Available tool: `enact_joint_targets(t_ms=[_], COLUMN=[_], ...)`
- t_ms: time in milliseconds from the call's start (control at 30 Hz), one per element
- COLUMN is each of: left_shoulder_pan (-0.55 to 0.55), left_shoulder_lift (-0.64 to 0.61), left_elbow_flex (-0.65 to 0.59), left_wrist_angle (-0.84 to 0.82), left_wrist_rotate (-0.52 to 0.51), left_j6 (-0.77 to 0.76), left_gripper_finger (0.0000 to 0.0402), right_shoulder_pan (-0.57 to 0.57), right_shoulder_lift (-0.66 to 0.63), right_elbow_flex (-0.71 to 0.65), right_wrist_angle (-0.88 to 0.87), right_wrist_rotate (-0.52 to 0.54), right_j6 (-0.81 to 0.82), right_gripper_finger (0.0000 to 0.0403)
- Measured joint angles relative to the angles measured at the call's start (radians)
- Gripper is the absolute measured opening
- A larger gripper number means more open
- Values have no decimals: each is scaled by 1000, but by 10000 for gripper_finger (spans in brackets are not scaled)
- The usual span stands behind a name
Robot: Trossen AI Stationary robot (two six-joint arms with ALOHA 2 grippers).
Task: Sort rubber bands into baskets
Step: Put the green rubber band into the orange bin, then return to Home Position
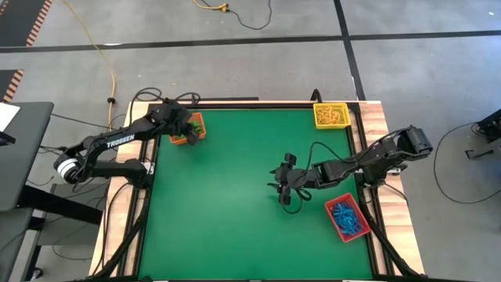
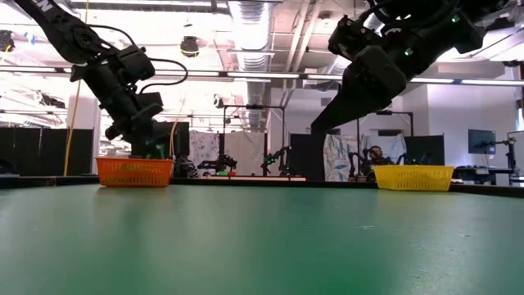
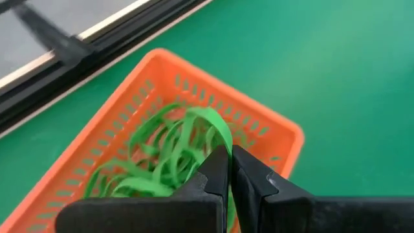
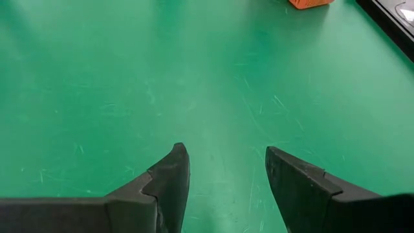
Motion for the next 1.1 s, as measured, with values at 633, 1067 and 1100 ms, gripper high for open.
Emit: enact_joint_targets(t_ms=[633, 1067, 1100], left_shoulder_pan=[1, 1, 1], left_shoulder_lift=[0, -1, -1], left_elbow_flex=[0, 1, 1], left_wrist_angle=[-77, -75, -75], left_wrist_rotate=[-131, -103, -94], left_j6=[-29, -26, -26], left_gripper_finger=[134, 167, 167], right_shoulder_pan=[6, 6, 6], right_shoulder_lift=[0, 0, 0], right_elbow_flex=[0, 0, 0], right_wrist_angle=[6, 6, 6], right_wrist_rotate=[0, 0, 0], right_j6=[0, 0, 0], right_gripper_finger=[228, 228, 228])
